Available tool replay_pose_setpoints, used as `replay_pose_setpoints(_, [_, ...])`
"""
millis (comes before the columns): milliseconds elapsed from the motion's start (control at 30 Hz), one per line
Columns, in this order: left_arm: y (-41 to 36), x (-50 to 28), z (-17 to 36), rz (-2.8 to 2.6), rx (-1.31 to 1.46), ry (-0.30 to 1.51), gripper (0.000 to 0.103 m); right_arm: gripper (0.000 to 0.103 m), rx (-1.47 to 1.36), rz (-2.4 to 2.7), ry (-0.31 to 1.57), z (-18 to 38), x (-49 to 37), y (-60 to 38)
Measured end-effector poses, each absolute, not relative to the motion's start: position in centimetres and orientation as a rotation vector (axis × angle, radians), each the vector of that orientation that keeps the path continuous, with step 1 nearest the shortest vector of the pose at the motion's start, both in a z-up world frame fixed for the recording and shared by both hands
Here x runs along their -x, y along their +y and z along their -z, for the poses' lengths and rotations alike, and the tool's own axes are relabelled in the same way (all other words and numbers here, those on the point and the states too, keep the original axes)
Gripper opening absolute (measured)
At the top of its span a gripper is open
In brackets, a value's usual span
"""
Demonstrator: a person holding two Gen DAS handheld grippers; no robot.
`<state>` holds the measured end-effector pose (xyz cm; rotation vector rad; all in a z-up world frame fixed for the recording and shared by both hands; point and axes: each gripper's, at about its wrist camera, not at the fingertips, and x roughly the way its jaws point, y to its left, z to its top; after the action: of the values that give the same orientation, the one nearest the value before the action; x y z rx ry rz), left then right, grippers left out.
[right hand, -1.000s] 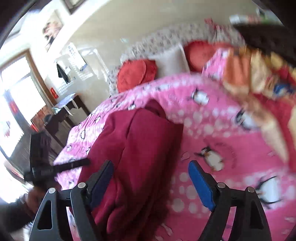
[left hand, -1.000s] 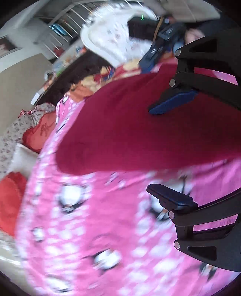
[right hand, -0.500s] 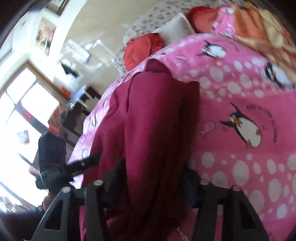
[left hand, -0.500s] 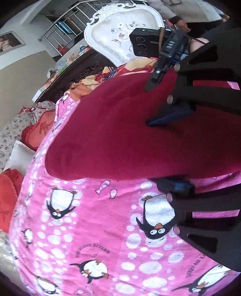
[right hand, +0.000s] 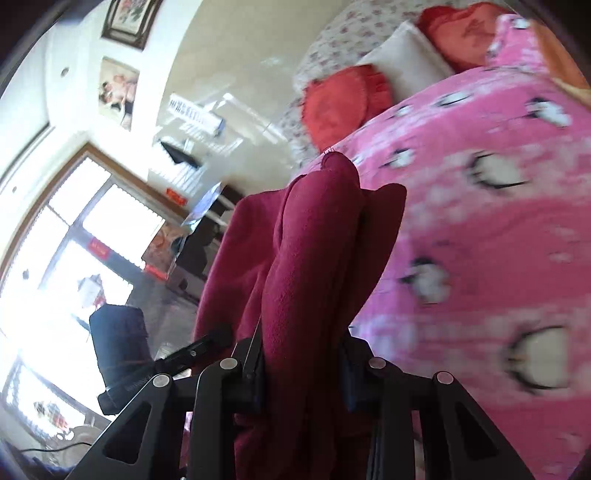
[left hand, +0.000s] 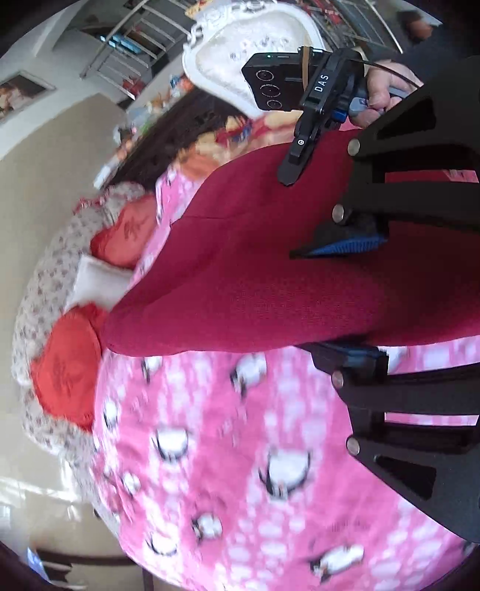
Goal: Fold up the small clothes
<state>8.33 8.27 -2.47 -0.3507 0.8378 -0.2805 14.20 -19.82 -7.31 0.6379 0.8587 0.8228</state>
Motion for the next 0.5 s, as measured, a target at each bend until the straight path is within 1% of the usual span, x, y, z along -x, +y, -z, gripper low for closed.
replay_pose_setpoints(67, [9.3,-9.2,4.9,0.250,0.355,0.898,0.042,0.032,-0.649,-0.792,0.919,9.4,-14.8,-18.3])
replay_pose_setpoints(133, [9.9,-10.1,7.8,0.201,0.343,0.974,0.047,0.033,-0.627,-0.705,1.009,11.7,-15.6,-17.2])
replay_pose_setpoints(200, [10.7,-9.4,7.7,0.212,0.389,0.929,0.048,0.035,-0.669,-0.699,1.006,11.8,-15.3,-17.9])
replay_pose_setpoints(333, [11.7,-6.3,4.5,0.168,0.368,0.758,0.048,0.035,-0.486,-0.667,0.891,7.0,-14.6,-19.1])
replay_pose_setpoints(400, [11.2,-5.1,3.2,0.188,0.358,0.692,0.048,0.035,-0.294,-0.671,0.802,3.6,-14.5,-18.3])
replay_pose_setpoints(433, [10.4,-4.7,3.0,0.216,0.346,0.678,0.048,0.035,-0.213,-0.679,0.772,2.5,-14.5,-17.5])
replay_pose_setpoints(500, [8.8,-4.8,3.5,0.259,0.327,0.701,0.042,0.031,-0.064,-0.721,0.728,0.6,-14.9,-15.4])
